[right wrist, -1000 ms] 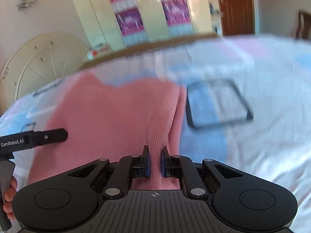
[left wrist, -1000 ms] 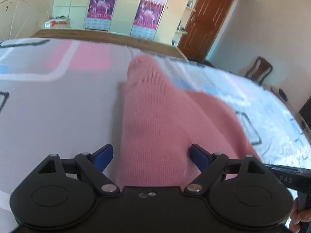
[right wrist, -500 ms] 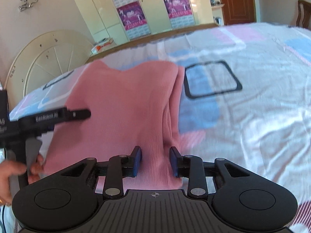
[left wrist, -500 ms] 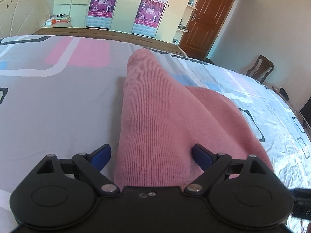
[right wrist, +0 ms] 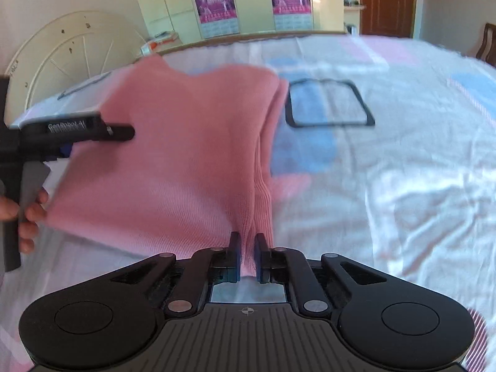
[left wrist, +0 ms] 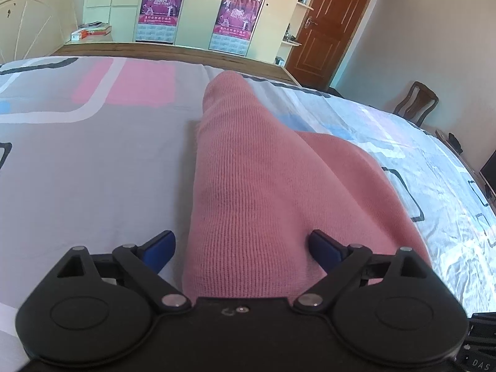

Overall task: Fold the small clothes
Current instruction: 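Lay the folded sweatshirt down and open both tools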

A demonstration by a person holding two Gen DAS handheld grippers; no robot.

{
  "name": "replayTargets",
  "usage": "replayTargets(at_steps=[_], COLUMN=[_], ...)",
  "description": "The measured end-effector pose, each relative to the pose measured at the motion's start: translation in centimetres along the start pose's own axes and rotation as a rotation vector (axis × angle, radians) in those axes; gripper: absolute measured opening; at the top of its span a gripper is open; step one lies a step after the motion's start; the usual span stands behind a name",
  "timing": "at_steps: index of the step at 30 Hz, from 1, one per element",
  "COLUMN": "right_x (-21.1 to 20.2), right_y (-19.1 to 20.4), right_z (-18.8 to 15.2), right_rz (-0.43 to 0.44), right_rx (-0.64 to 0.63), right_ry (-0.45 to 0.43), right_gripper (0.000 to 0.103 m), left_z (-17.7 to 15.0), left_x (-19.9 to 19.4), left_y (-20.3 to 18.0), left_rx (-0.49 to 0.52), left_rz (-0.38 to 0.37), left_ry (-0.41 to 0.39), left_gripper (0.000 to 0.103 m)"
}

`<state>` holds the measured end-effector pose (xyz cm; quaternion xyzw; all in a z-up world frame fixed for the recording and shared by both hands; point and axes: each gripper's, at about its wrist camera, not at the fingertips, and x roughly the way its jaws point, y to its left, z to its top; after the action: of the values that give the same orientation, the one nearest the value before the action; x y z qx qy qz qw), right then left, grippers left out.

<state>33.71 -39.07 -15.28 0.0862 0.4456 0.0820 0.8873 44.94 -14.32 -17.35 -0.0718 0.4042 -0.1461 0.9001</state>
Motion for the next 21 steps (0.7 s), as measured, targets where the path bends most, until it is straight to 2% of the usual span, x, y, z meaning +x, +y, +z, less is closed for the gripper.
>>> replayTargets(at_steps=[5, 7, 9, 14, 18, 21], right_x=[-1.0, -1.5, -1.2, 0.8, 4.0, 6.5], right_y=[-0.7, -1.0, -1.4, -1.9, -2.2, -2.9], right_z=[1.1, 2.1, 3.5, 7.7, 10.6, 12.3], right_rz=[0.045, 0.056, 0.055, 0.069, 0.066, 0.050], right_rx=[0.069, 0.102, 0.132, 0.185, 0.185, 0.207], right_ry=[-0.027, -0.066, -0.098, -0.152, -0.137, -0.127], right_gripper=[0.011, 0.028, 0.036, 0.036, 0.036, 0.036], left_z=[0.6, 1.1, 1.6, 3.7, 5.7, 7.0], left_x=[-0.3, -0.4, -0.8, -0.8, 0.8, 2.2], left_y=[-0.2, -0.4, -0.3, 0.6, 1.5, 1.9], left_rx=[0.017, 0.030, 0.032, -0.008, -0.024, -0.040], left_rz=[0.008, 0.005, 0.000, -0.008, 0.015, 0.005], left_ry=[0.016, 0.025, 0.021, 0.004, 0.004, 0.009], left_gripper=[0.093, 0.093, 0.093, 0.094, 0.094, 0.094])
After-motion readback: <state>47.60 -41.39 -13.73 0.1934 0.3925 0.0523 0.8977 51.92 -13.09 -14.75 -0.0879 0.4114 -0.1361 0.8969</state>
